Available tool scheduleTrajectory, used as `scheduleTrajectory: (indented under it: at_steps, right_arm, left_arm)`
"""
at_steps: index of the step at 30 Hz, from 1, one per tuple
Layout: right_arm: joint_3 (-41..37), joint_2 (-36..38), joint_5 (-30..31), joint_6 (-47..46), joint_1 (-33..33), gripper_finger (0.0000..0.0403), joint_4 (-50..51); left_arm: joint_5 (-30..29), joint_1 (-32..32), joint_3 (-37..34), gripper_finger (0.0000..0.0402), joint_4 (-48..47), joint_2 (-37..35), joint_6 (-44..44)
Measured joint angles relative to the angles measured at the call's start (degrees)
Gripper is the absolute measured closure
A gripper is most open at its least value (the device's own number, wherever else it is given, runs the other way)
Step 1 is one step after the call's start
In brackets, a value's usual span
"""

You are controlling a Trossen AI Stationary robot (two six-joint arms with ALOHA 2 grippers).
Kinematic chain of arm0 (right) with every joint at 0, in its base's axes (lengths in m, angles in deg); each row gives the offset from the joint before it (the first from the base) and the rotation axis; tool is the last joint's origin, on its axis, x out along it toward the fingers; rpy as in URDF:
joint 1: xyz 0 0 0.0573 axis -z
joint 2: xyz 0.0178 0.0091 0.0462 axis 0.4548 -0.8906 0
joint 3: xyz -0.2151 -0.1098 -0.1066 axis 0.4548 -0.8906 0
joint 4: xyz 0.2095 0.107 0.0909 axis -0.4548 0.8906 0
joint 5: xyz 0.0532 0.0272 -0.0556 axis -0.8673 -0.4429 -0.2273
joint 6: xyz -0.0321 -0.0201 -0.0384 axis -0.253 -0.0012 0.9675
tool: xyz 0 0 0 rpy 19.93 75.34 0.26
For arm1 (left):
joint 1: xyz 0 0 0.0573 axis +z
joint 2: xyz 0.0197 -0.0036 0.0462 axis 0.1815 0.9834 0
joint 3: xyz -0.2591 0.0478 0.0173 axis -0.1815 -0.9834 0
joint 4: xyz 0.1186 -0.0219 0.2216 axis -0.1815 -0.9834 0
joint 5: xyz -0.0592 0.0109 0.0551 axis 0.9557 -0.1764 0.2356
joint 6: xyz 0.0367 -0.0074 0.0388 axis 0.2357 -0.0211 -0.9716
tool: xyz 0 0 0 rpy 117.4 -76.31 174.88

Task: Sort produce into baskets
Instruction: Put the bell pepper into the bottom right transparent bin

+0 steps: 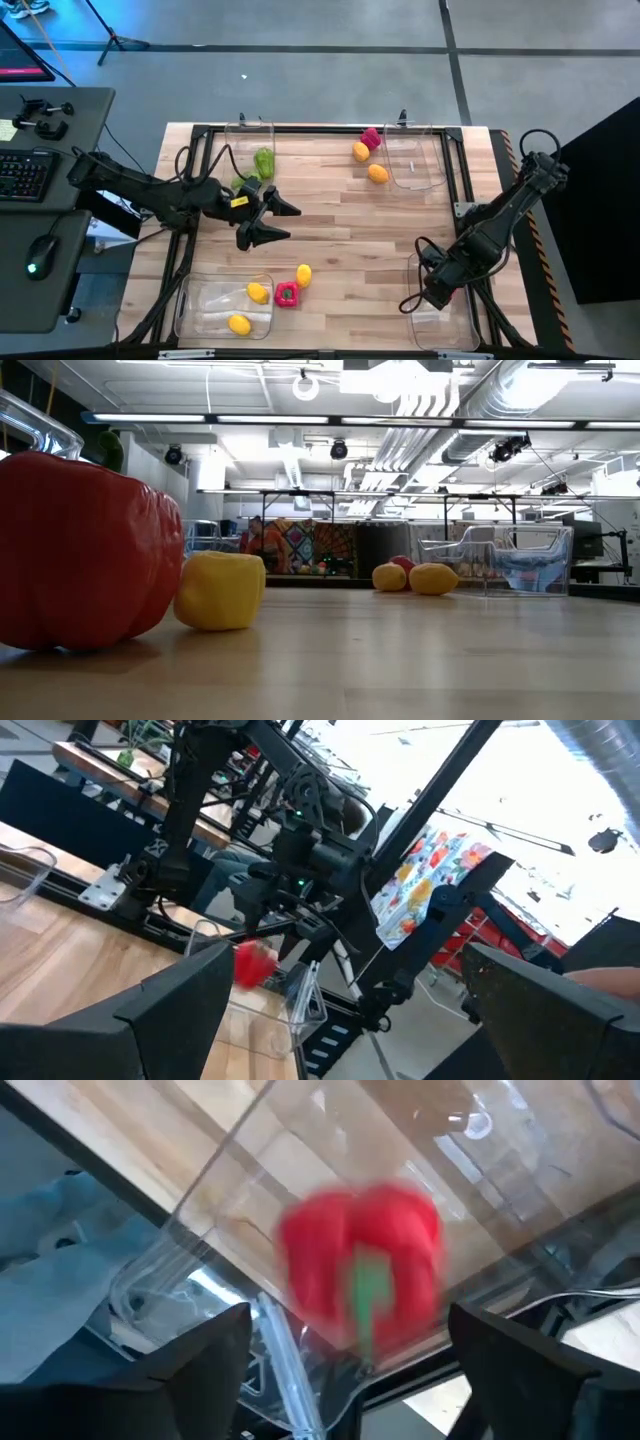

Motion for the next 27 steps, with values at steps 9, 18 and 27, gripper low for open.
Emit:
scheduleTrajectory:
  at_steps: [9,18,27]
  right_arm:
    - [0.00,-0.72,2.55,-3.52,0.74,0.0031,0.48]
    - [0.00,-0.72,11.90,-1.91,4.05,0.0044,0.46]
    - [0.00,-0.72,13.57,-2.72,6.51,0.0044,0.37]
  left_arm:
    - [-3.13,0.00,1.31,0.0025,-6.21,0.62,10.06]
    - [5.23,-3.42,22.33,0.0025,-55.91,16.19,-0.46]
    - [7.20,-15.17,25.81,0.0025,-58.24,31.80,-19.43]
